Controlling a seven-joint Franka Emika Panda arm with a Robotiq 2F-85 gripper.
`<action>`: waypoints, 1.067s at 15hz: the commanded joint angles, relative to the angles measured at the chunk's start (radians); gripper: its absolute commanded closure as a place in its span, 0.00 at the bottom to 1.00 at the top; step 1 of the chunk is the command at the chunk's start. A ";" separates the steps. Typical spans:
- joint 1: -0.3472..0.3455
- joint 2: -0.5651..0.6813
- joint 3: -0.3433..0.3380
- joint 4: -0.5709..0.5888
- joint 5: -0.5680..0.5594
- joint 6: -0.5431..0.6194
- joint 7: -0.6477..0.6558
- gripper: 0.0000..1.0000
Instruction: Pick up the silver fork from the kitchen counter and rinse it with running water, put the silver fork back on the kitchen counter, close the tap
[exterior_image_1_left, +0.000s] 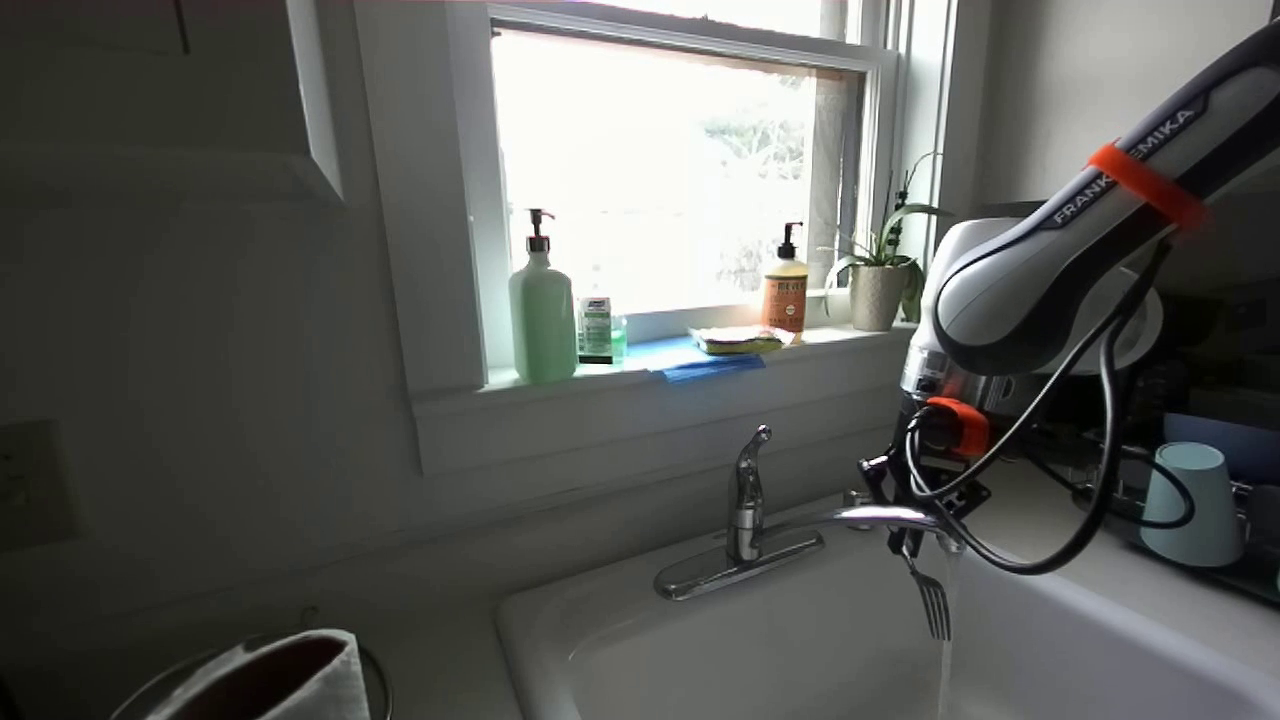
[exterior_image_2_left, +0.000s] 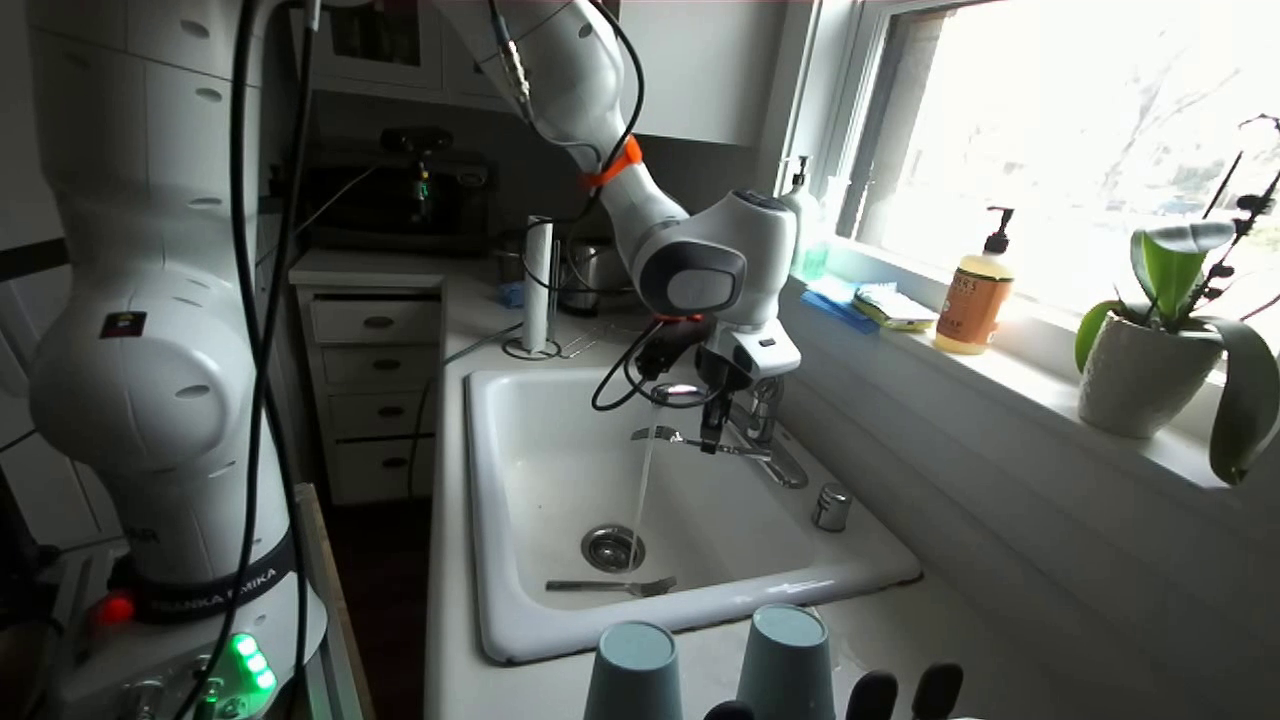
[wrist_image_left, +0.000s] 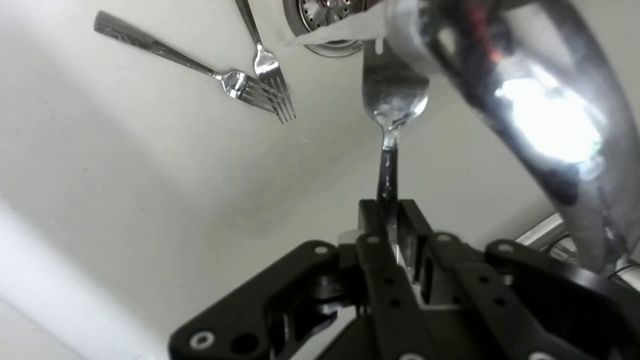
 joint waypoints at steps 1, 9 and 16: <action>0.000 -0.016 -0.024 -0.005 -0.060 -0.006 0.064 0.97; 0.004 -0.031 -0.019 -0.020 -0.080 -0.035 0.055 0.97; 0.012 -0.038 0.006 -0.026 -0.078 -0.038 0.046 0.97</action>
